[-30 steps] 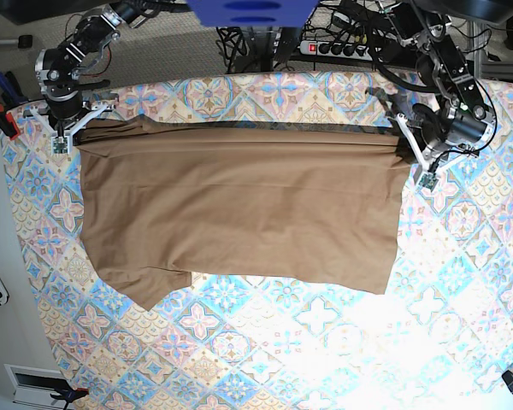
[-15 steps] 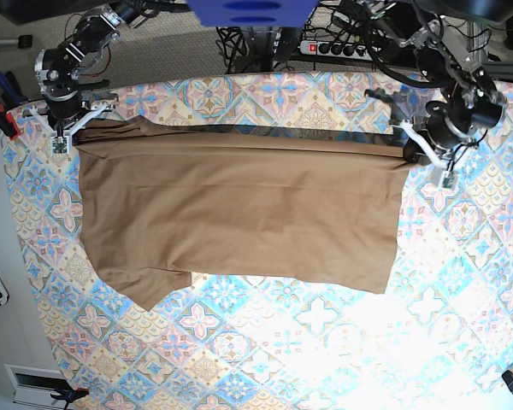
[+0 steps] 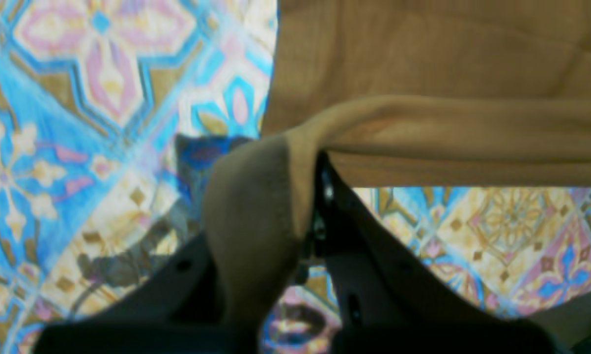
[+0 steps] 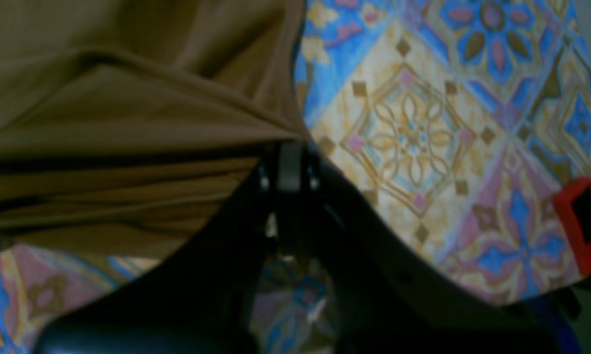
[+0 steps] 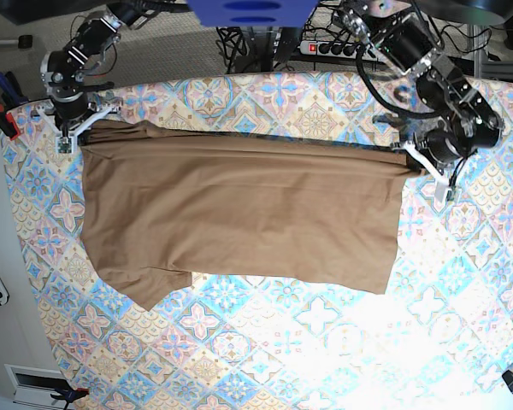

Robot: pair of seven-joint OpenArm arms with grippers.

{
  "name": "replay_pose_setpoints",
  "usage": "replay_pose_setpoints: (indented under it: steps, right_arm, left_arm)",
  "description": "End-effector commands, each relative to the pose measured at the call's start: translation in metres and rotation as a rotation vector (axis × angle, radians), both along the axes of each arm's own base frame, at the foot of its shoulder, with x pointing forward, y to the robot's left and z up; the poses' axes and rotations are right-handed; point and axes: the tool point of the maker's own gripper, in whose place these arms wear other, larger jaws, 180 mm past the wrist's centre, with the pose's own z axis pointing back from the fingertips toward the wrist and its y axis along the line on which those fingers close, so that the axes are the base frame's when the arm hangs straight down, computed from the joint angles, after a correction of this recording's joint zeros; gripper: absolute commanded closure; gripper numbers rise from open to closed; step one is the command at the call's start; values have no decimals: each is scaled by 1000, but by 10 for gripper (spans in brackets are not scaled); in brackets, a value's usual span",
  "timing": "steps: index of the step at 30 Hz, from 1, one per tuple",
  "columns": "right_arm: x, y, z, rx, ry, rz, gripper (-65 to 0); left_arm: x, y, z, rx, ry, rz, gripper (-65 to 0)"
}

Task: Layout the t-shirt on the table in an organized manner, then fold the t-shirt properly
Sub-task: 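Lift the held shirt edge with both grippers and fold it over, then hold the shirt edge with both grippers and pull it taut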

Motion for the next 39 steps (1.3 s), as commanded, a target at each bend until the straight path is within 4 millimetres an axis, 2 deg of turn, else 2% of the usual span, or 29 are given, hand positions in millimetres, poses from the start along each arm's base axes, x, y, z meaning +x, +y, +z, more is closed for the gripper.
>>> replay_pose_setpoints:
  steps: [1, 2, 6, 8, 11, 17, 25, 27, 39]
  right_arm:
    - [2, -2, 3, -18, 12, 10, 0]
    - [5, 2, 3, -17, 9, 22, 0]
    - [12, 11, 3, -12, 4, 54, 0]
    - [13, 12, 3, -10, 3, 57, 0]
    - [33, 14, 13, -13, -40, 67, 0]
    - [59, 14, 26, -10, -97, 64, 0]
    - [59, 14, 26, -9, -97, 62, 0]
    - [59, 14, 26, -9, -97, 62, 0]
    - [58, 13, 25, -10, -94, 61, 0]
  left_arm:
    - [6, 10, 10, 41, -22, 11, 0]
    - [6, 11, 10, 48, -21, 13, 0]
    - [17, -9, 11, 60, -19, -81, 0]
    - [21, -15, 18, 89, -35, -112, 0]
    - [26, -21, 23, 156, -22, -162, 0]
    - [31, -21, 21, 258, 33, -204, 0]
    - [30, -18, 22, 283, 44, -200, -16]
    - [30, -18, 22, 283, 44, -200, 0]
    - [30, -17, 20, 284, 50, -192, 0]
